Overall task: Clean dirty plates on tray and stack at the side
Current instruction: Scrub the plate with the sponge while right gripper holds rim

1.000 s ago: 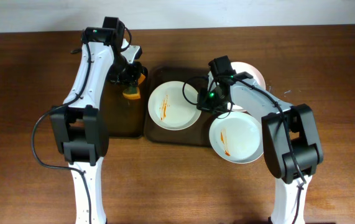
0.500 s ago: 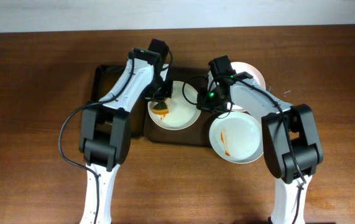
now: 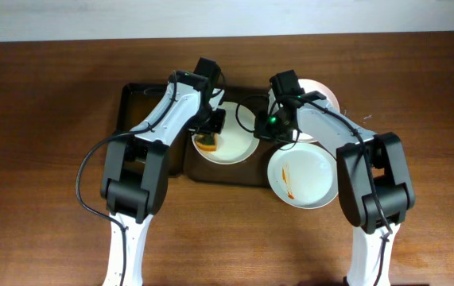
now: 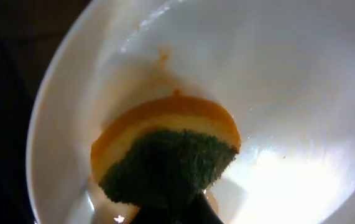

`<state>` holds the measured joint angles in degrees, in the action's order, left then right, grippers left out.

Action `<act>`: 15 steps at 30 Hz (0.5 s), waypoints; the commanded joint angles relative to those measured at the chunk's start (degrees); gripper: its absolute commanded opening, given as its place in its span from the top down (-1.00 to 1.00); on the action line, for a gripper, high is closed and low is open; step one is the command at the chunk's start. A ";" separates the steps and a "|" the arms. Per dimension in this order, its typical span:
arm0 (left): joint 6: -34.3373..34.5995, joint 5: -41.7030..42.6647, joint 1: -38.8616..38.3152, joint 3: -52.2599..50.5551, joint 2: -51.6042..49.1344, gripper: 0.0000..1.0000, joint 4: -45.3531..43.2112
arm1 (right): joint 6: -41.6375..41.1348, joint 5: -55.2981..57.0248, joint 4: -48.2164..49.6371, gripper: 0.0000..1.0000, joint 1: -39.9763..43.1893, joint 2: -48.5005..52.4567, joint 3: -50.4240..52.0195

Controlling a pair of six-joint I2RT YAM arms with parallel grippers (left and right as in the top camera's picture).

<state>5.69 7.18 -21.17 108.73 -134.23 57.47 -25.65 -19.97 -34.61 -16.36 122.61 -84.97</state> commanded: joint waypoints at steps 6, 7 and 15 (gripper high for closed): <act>22.77 -9.16 -0.59 -1.11 -0.52 1.00 -0.48 | -0.79 -1.44 1.05 0.92 -0.50 0.68 -0.09; 22.75 -8.46 -0.61 -1.11 -0.52 1.00 1.14 | -0.79 -1.46 1.05 0.92 -0.50 0.68 -0.04; 7.02 10.08 -0.81 1.25 0.11 1.00 -0.22 | -0.79 -0.98 1.09 0.92 -0.50 0.68 0.02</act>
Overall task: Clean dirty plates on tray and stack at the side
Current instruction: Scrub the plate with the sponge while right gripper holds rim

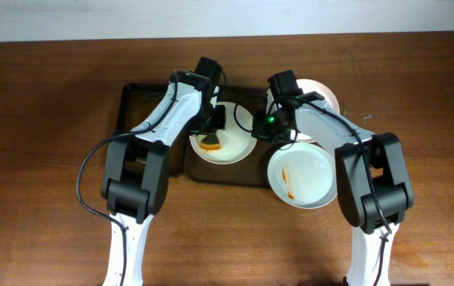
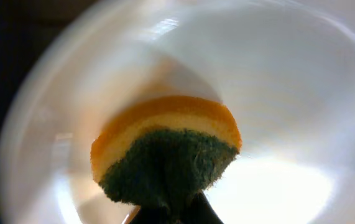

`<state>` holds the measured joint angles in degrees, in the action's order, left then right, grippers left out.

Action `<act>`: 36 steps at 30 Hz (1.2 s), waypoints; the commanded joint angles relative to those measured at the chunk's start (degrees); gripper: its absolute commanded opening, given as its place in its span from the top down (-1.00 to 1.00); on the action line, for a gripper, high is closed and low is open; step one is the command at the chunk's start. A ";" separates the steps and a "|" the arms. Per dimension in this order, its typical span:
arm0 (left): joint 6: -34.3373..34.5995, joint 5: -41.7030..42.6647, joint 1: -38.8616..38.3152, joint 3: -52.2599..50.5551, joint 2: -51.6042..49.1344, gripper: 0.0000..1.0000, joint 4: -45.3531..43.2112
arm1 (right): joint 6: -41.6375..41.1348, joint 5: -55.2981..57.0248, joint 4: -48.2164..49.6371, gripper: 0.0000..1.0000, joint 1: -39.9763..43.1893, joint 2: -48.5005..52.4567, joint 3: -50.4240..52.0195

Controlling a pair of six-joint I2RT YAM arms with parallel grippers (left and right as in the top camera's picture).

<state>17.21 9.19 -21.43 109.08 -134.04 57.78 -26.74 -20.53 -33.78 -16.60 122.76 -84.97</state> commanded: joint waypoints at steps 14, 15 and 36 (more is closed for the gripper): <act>4.57 -4.98 -1.07 1.09 0.00 1.00 5.92 | 0.33 -0.24 0.20 0.92 -0.26 0.52 0.17; 3.30 -2.73 -1.07 1.25 0.00 1.00 7.69 | 0.33 -0.24 0.22 0.92 -0.26 0.52 0.17; 11.87 -2.86 -1.84 1.25 -0.02 1.00 4.85 | 0.33 -0.24 0.22 0.92 -0.26 0.52 0.17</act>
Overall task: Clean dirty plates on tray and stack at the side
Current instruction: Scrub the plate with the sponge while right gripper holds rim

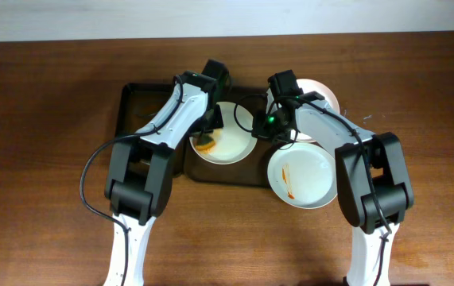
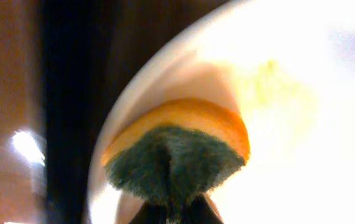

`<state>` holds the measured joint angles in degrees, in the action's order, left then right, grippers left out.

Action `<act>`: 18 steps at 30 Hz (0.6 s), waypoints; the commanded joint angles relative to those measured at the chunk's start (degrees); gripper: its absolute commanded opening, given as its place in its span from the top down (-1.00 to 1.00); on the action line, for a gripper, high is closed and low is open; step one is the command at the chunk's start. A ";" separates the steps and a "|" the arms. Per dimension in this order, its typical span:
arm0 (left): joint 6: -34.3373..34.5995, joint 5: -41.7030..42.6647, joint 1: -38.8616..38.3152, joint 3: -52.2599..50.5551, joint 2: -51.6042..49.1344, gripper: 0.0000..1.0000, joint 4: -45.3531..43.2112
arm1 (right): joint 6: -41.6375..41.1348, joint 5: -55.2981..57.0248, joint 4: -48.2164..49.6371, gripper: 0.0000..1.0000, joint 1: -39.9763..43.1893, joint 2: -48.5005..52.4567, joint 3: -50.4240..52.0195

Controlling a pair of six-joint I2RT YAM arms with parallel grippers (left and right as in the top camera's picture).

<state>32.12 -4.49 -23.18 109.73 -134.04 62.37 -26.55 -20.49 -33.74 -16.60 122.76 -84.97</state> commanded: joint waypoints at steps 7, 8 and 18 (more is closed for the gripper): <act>1.44 13.66 -0.46 0.11 -0.09 1.00 -5.88 | 0.17 1.73 0.15 0.92 -0.26 0.52 0.28; 3.98 7.21 -0.46 0.09 -0.09 1.00 -8.55 | 0.15 1.90 0.15 0.91 -0.24 0.52 0.28; 17.90 -0.85 -3.15 0.09 -0.09 1.00 4.35 | 0.15 1.84 0.17 0.92 -0.26 0.52 0.33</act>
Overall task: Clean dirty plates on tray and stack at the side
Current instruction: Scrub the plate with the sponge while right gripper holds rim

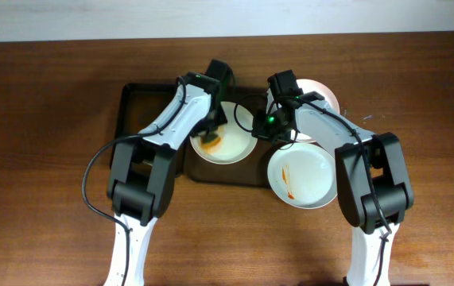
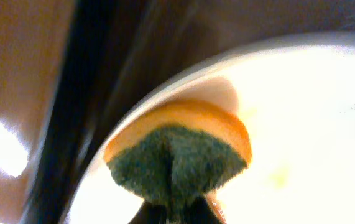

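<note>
A white plate [image 1: 234, 147] sits on the dark tray [image 1: 143, 99]. My left gripper [image 1: 211, 132] is shut on an orange sponge with a green scouring face [image 1: 209, 143], pressed on the plate's left part. In the left wrist view the sponge [image 2: 177, 155] lies just inside the plate's [image 2: 301, 124] left rim, with the dark fingers [image 2: 193, 216] pinching it at the bottom edge. My right gripper [image 1: 261, 127] is at the plate's right rim; whether its jaws grip it cannot be told. A second plate [image 1: 302, 175] with orange streaks lies right of the tray.
A third white plate [image 1: 322, 97] lies at the back right, partly under the right arm. The tray's left half [image 1: 151, 135] is bare. The tray's dark rim [image 2: 84, 93] runs close beside the plate's left edge. Brown table [image 1: 44, 159] lies all around.
The sponge has shifted a little right and farther up along the plate's left part, and the left wrist has turned. The right arm and the other plates have not moved.
First the sponge was pressed on the plate's lower left, with an orange smear beside it. Soon after it was slightly farther up the plate. Then it lay against the plate's left rim. Now it is just inside that rim, and no smear shows around it.
</note>
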`<state>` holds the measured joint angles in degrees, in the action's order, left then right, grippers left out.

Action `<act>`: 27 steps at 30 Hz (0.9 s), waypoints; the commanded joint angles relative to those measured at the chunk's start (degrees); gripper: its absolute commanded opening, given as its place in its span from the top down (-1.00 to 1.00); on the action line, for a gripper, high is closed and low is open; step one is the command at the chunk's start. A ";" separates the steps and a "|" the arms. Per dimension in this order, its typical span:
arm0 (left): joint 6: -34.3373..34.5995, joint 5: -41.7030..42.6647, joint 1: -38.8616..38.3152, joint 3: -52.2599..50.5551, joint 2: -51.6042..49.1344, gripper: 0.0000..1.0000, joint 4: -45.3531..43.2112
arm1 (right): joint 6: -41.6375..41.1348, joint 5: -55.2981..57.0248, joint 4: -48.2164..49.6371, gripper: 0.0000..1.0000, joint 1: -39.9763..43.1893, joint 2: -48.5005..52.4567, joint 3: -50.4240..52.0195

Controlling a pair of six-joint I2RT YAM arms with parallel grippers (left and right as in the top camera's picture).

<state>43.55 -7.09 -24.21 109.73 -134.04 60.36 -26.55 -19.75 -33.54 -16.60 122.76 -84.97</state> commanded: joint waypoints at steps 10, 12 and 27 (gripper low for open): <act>7.37 -6.36 -8.24 0.02 -0.09 1.00 -1.42 | 0.15 0.87 -0.11 0.92 -0.26 0.52 0.33; 7.37 -6.23 -5.97 0.02 -0.09 1.00 -2.75 | 0.15 0.90 -0.04 0.92 -0.26 0.52 0.33; -47.89 36.46 3.41 -0.26 -0.09 1.00 0.20 | 0.17 0.90 -0.04 0.92 -0.26 0.52 0.33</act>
<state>10.15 11.55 -19.33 109.60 -134.04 57.43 -26.72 -19.18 -33.36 -16.53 122.76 -84.97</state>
